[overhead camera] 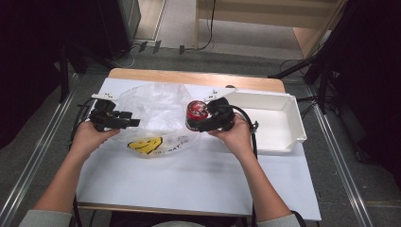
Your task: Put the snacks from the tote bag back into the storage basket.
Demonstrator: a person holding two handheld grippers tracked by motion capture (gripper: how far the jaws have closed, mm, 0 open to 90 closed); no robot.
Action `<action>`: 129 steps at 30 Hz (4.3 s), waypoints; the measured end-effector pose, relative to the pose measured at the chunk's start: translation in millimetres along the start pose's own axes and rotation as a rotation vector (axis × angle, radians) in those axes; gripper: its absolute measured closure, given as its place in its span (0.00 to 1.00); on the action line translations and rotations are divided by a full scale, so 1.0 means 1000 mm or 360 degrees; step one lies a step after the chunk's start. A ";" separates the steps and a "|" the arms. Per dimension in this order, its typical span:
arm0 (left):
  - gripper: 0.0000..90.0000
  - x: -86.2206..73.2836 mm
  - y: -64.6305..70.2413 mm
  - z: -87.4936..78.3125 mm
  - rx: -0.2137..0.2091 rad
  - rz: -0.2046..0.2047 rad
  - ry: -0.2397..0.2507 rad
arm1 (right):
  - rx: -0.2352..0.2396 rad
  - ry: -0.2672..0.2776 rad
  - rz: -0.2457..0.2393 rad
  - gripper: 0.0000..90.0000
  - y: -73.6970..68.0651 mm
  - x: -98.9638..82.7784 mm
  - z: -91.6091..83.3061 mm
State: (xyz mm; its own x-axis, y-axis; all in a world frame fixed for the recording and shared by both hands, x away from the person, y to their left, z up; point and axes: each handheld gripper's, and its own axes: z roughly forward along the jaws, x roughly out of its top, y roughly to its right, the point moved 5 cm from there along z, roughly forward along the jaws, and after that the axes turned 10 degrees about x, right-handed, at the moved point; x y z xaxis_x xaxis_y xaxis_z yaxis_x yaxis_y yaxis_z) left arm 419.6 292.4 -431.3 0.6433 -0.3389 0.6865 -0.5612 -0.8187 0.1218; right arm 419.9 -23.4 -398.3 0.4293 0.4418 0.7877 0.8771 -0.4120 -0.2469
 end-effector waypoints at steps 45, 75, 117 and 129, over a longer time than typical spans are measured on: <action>0.46 0.000 -0.001 0.000 0.0000 -0.0005 0.0001 | -0.0270 0.0079 0.0202 0.29 0.060 -0.035 -0.068; 0.46 0.000 0.001 0.002 0.0002 0.0006 -0.0012 | -0.0386 0.0103 0.0334 0.29 0.093 -0.061 -0.088; 0.46 -0.001 0.001 0.004 0.0005 0.0016 -0.0025 | -0.0586 0.0088 0.0482 0.29 0.135 -0.089 -0.092; 0.46 -0.002 0.001 0.005 0.0003 0.0022 -0.0036 | -0.0619 0.0055 0.0491 0.29 0.148 -0.099 -0.089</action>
State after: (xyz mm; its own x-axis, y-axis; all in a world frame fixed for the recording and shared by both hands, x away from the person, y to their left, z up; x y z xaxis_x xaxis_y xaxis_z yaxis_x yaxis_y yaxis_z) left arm 420.5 289.2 -436.2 0.6471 -0.3608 0.6716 -0.5694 -0.8146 0.1110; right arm 488.2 -198.7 -462.2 0.6429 0.2285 0.7310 0.5621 -0.7891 -0.2477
